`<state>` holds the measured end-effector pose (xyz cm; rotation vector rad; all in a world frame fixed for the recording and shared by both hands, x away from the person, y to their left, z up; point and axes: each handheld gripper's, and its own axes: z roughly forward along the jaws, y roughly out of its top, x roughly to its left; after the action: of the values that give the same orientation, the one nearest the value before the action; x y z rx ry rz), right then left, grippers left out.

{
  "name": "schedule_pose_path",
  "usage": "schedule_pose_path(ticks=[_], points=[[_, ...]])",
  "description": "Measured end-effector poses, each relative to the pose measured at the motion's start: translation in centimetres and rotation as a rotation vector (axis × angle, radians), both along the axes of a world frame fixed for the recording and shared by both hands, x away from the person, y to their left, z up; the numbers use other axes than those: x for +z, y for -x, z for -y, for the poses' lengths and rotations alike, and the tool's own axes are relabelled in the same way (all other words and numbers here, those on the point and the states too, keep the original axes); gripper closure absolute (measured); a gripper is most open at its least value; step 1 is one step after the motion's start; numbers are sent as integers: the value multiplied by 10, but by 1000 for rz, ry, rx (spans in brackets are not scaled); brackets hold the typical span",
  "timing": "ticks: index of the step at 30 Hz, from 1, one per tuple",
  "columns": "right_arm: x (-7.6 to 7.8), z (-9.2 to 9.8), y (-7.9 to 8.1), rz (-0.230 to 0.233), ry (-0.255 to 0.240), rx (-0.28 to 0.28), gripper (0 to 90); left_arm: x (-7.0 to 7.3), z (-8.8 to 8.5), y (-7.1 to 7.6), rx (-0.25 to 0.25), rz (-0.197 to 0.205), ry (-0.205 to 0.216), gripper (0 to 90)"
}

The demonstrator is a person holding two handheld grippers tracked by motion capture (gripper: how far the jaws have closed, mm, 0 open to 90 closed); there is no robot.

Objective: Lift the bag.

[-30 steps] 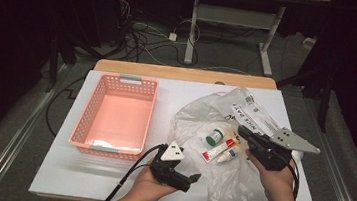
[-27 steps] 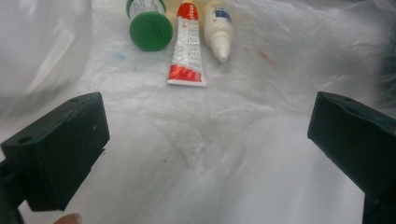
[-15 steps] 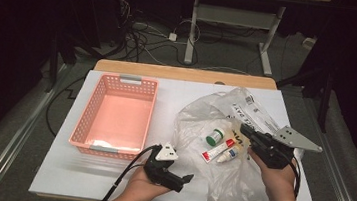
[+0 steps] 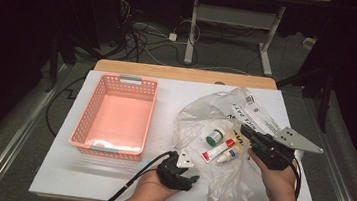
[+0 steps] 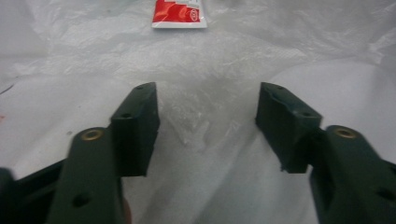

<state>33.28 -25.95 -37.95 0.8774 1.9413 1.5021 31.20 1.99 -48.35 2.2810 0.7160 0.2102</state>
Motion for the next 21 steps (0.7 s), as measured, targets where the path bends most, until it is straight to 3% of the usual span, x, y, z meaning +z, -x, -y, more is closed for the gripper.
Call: schedule_pose_path(ticks=[5,8,10,12,17,21], points=[[0,-4,-2,-5,-5,9,900,0,-2,-3,31,-8,22,602],[0,-7,-2,-6,2,15,900,0,-1,0,-16,8,20,787],[0,-7,-2,-6,-4,15,900,0,1,3,-23,36,0,830],[0,-7,-1,-2,1,22,900,1,2,3,-29,40,-8,887],[1,-4,0,4,-1,24,900,2,-1,2,-16,30,15,891],[1,-2,1,0,-12,18,900,5,-11,3,4,48,109,892]])
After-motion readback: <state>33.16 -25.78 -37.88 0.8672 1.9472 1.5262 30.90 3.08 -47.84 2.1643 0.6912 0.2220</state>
